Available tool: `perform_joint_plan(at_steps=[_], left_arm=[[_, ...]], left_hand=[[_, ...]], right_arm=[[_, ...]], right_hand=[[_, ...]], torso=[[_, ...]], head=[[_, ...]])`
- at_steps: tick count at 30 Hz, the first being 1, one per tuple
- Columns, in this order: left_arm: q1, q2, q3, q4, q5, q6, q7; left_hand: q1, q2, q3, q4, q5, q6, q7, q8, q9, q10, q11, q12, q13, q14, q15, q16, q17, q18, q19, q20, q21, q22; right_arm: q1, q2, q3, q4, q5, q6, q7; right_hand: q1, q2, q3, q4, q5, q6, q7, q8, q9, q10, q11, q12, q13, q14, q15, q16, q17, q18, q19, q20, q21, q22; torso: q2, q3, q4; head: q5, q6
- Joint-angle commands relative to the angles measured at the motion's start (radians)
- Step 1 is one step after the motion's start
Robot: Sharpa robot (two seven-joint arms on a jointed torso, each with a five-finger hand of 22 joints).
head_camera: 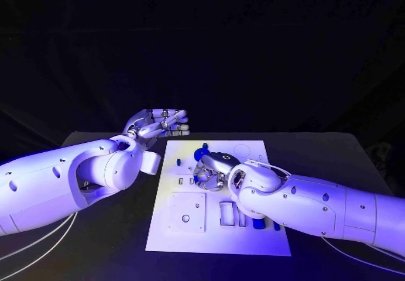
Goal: Assemble the parts on the task board
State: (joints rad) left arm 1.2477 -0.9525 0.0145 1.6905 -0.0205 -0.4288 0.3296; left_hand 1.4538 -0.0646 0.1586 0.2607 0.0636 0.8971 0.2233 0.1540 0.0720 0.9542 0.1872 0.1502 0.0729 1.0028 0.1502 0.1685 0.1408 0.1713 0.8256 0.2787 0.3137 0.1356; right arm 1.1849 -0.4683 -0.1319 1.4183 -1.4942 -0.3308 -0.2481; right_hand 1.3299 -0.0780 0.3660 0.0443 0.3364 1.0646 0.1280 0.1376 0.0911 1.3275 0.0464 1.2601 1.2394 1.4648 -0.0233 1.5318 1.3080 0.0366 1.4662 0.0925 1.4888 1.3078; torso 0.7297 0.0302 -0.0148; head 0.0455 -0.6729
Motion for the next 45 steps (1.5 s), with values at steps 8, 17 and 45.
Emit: perform_joint_plan(at_steps=[8, 17, 45], left_arm=[[0.000, 0.001, 0.001, 0.002, -0.001, 0.018, 0.003], [0.000, 0.001, 0.001, 0.001, -0.001, 0.019, 0.002], [0.000, -0.001, 0.001, 0.000, -0.001, 0.020, -0.001]], left_hand=[[0.010, 0.000, 0.000, -0.009, -0.002, -0.003, 0.009, -0.008, -0.001, -0.003, -0.001, -0.005, 0.000, -0.008, -0.002, -0.007, 0.002, 0.011, -0.009, 0.000, 0.003, -0.002], [0.010, 0.000, 0.000, -0.009, -0.002, -0.003, 0.009, -0.008, -0.001, -0.003, -0.001, -0.005, 0.000, -0.008, -0.002, -0.007, 0.002, 0.011, -0.009, 0.000, 0.003, -0.002], [0.010, 0.000, 0.000, -0.009, -0.002, -0.003, 0.009, -0.008, -0.001, -0.003, 0.000, -0.005, 0.000, -0.008, -0.002, -0.007, 0.002, 0.011, -0.009, 0.001, 0.003, -0.002]], right_arm=[[-0.008, 0.007, -0.001, -0.016, -0.027, 0.033, -0.012], [-0.009, 0.008, -0.001, -0.015, -0.031, 0.035, -0.012], [-0.009, 0.007, -0.001, -0.011, -0.038, 0.016, -0.017]], right_hand=[[-0.020, -0.009, -0.002, 0.004, -0.007, -0.001, 0.002, -0.001, -0.001, 0.000, -0.001, 0.000, -0.004, 0.089, 0.000, 0.003, 0.186, -0.014, 0.048, -0.007, 0.001, 0.210], [-0.027, -0.019, -0.005, 0.004, -0.008, -0.005, 0.003, -0.003, -0.002, -0.003, 0.000, -0.003, -0.007, 0.088, 0.000, 0.002, 0.185, -0.013, 0.046, -0.006, -0.001, 0.209], [-0.065, -0.047, -0.023, 0.012, -0.001, -0.039, 0.015, -0.019, -0.010, -0.026, 0.011, -0.026, -0.028, 0.085, 0.009, -0.005, 0.173, -0.010, 0.038, 0.000, -0.015, 0.202]], torso=[[0.000, -0.0004, -0.0004], [0.000, -0.0001, -0.0008], [0.000, -0.0005, -0.0011]], head=[[0.005, -0.004], [0.006, -0.004], [0.006, -0.005]])
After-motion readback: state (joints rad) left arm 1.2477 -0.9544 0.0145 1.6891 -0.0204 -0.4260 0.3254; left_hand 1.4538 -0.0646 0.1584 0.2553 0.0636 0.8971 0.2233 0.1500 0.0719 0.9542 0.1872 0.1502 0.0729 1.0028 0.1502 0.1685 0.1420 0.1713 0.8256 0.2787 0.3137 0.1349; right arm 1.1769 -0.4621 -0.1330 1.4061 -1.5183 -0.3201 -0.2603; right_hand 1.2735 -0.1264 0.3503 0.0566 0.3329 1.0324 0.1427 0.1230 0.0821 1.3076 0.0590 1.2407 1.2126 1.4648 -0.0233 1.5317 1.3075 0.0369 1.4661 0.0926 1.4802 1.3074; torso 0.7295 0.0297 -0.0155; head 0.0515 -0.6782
